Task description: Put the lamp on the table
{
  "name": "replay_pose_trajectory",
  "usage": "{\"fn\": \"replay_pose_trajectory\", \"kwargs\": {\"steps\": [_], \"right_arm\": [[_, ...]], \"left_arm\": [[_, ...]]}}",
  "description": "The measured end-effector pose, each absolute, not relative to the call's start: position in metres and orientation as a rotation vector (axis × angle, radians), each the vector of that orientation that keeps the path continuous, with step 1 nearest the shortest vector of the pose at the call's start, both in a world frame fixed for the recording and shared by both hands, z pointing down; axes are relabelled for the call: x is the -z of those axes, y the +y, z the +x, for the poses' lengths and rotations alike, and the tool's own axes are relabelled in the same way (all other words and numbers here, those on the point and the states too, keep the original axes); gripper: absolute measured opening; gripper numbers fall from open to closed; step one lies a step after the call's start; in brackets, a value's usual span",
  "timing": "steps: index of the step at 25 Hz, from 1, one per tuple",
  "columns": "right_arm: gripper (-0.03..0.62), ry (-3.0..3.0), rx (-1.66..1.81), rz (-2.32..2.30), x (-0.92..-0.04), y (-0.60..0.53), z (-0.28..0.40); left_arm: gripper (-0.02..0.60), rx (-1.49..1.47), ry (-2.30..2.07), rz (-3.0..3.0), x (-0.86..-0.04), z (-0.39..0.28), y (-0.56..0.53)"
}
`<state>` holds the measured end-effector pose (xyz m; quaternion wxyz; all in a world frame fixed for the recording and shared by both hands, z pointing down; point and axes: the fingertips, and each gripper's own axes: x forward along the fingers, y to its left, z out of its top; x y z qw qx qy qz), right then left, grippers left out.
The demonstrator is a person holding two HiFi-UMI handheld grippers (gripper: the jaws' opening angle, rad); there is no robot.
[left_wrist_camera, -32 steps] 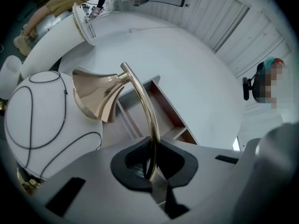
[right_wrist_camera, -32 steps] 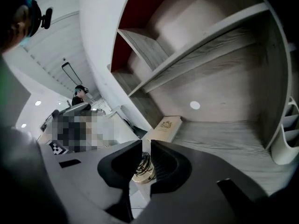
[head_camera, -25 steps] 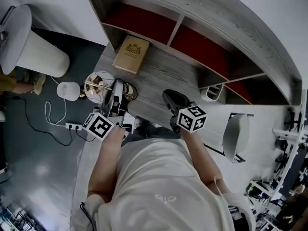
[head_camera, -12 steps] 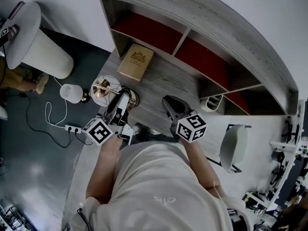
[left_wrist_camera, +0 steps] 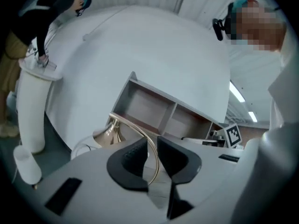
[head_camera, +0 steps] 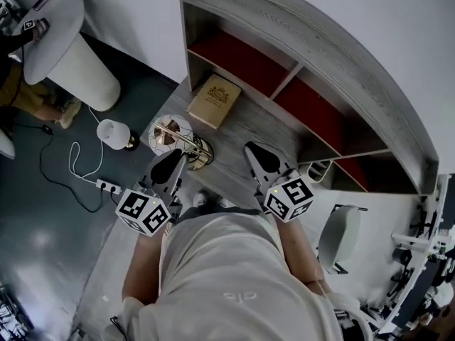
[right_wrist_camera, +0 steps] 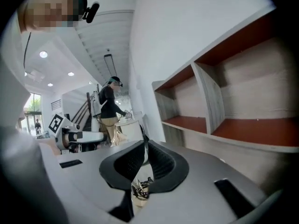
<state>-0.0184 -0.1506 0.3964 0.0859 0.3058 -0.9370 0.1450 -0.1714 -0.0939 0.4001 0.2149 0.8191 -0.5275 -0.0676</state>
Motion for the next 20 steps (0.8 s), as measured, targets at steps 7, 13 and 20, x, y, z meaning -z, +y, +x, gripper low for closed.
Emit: {"fn": "replay_pose_trajectory", "kwargs": {"steps": [7,13,20], "right_arm": [[0.041,-2.824,-0.183,0.816,-0.359,-0.146,-0.040],[0.037,-2.836,-0.058,0.801,-0.336,-0.143,-0.049],[0.035,-2.851,-0.005,0.807,-0.322,-0.143,-0.050]], "left_arm": [[0.020,0.078,-1.670,2.424,-0.352,-0.192,-0.090],[0.015,-0.078,-1.822,2.535,-0.324,-0.195,-0.089],[0.014,-0.034,-1.766,2.607,-0.301,-0.186,-0.089]]}}
